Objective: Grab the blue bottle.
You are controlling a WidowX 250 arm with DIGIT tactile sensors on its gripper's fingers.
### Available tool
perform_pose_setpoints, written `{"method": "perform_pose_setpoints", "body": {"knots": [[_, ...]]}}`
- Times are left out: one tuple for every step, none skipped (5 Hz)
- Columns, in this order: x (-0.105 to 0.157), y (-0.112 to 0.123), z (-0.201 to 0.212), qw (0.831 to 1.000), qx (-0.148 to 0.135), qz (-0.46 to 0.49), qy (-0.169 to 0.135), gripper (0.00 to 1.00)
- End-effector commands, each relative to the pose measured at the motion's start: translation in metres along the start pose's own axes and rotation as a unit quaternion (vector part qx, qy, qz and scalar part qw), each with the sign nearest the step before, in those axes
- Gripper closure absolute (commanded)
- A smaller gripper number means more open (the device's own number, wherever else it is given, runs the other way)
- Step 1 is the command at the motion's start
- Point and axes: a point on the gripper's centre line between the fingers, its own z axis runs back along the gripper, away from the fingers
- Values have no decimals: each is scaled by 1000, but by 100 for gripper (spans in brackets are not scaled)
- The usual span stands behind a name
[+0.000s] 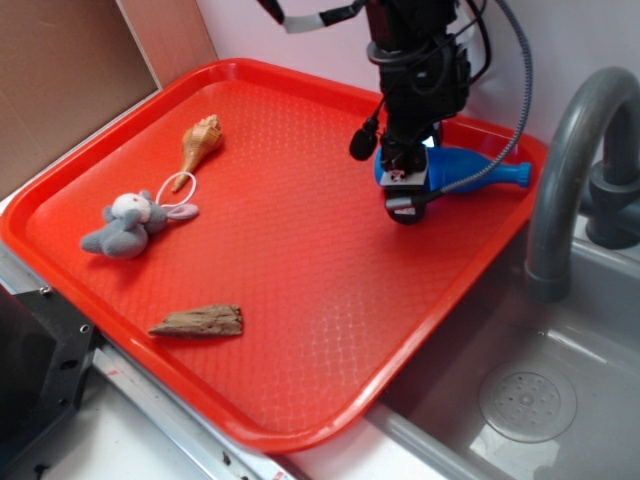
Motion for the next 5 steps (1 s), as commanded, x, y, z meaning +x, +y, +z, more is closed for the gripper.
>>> {"method": "perform_pose_setpoints", "body": {"knots": [[-47,-14,113,967,42,233,-89,100],[-72,-33,143,926,10,356,-125,100],[-94,-56,168,871,11,467,-148,100],[-89,-59,159,832,57,539,-123,100],[-87,-52,146,844,74,527,-61,100]]}}
